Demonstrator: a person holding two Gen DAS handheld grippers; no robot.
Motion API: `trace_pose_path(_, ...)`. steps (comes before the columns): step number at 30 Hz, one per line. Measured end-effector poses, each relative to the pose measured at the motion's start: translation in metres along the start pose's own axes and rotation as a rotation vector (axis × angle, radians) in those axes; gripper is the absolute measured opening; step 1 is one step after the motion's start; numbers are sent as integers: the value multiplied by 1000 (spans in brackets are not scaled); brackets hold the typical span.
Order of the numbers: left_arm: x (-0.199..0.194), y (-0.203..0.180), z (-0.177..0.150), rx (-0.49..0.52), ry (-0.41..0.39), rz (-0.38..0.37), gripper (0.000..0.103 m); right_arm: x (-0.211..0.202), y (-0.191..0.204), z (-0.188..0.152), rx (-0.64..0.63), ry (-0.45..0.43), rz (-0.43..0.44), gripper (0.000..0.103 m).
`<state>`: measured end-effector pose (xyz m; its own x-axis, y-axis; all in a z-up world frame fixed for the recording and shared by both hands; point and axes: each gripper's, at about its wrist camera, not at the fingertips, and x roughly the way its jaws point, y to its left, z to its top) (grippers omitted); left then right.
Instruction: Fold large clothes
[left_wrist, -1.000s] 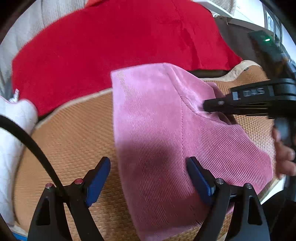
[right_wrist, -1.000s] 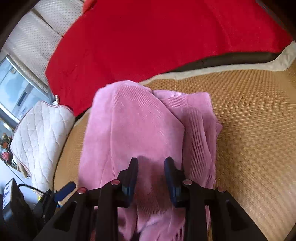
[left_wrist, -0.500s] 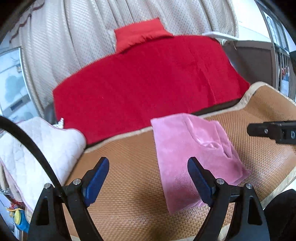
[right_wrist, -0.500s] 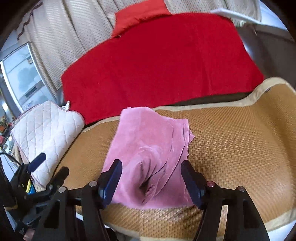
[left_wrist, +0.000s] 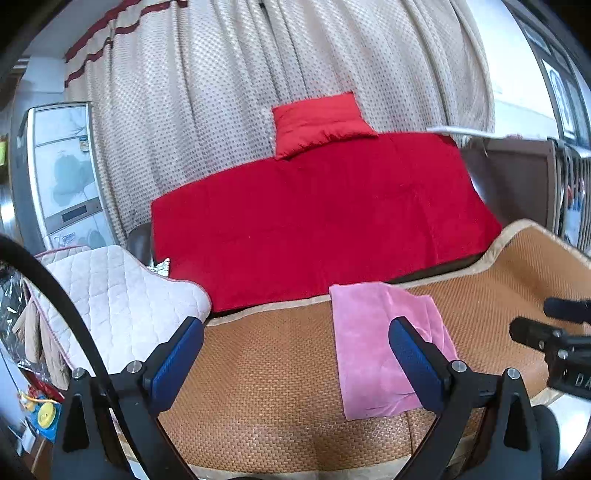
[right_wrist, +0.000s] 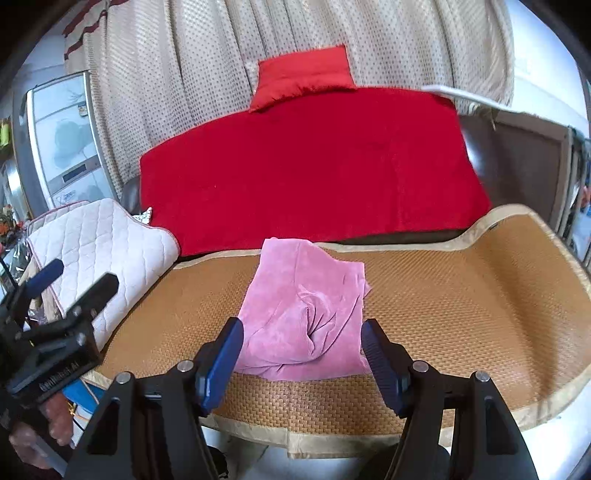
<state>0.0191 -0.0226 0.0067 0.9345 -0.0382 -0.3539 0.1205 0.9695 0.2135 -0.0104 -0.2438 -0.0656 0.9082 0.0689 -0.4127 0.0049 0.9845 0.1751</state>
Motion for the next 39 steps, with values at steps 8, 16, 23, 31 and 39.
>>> trace_pose_path(8, -31, 11, 7, -23, -45, 32, 100, -27, 13, -5, -31, -39, -46, 70)
trace_pose_path(16, -48, 25, 13, -51, -65, 31, 100, -34, 31, -2, -84, -73, -122, 70)
trace_pose_path(23, -57, 33, 16, -67, -83, 40, 100, -46, 43, 0, -123, -121, -177, 70)
trace_pose_path(31, -71, 34, 19, -70, -103, 23, 100, -57, 44, 2, -138, -156, -187, 70)
trace_pose_path(39, -81, 33, 22, -67, -119, 7, 100, -67, 44, 6, -144, -179, -195, 70)
